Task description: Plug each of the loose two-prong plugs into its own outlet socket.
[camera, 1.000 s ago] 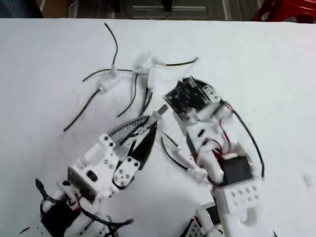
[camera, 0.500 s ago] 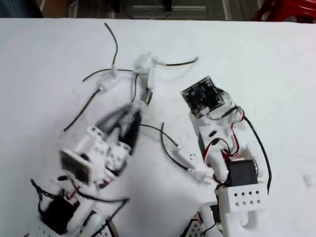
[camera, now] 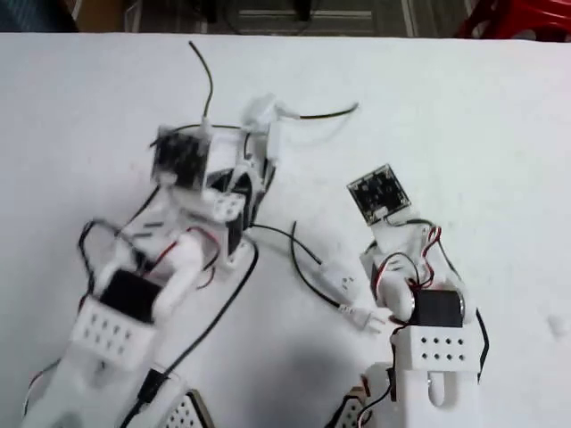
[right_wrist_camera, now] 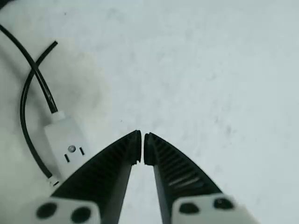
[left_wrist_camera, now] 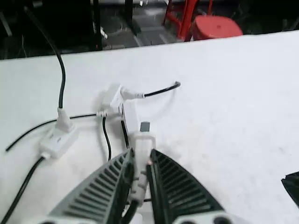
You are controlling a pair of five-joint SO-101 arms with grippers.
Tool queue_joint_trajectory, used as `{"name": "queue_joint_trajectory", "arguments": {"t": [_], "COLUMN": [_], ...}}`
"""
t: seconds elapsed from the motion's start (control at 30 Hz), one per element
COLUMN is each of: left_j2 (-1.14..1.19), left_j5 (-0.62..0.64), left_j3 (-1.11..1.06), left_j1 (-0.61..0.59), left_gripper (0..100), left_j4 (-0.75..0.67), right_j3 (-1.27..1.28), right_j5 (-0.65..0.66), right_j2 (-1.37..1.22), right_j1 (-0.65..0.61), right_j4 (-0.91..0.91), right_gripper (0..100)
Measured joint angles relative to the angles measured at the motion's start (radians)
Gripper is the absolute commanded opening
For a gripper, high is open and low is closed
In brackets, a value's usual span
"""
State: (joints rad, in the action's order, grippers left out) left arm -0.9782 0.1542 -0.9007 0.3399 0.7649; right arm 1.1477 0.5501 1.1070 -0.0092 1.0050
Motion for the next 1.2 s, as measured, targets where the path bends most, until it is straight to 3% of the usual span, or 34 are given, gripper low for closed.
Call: {"name": "queue_joint_trajectory", "arguments": {"t": [0.13,0.4,0.6,0.97,1.2], "left_j2": [0.181,0.459,0.606,0.66,0.66], "left_j5": [0.115,0.232,0.264,0.275,0.331], "left_j3": [0.074,0.227,0.267,0.267,0.267], "left_j1": [-0.038,-0.041,-0.043,-0.273,-0.273], "left_gripper": [6,6,2,2,2], "left_j4": [0.028,0.169,0.207,0.245,0.288], "right_j3": [0.101,0.31,0.322,0.325,0.325], "right_j5": [0.0,-0.057,-0.071,-0.071,-0.071], "right_j2": [0.0,0.0,0.002,0.002,0.002], "right_j1": [-0.002,0.0,0.003,0.003,0.003], "right_j4": [0.0,-0.08,-0.095,-0.104,-0.104], "right_gripper": [3.1,3.1,3.1,3.1,3.1]}}
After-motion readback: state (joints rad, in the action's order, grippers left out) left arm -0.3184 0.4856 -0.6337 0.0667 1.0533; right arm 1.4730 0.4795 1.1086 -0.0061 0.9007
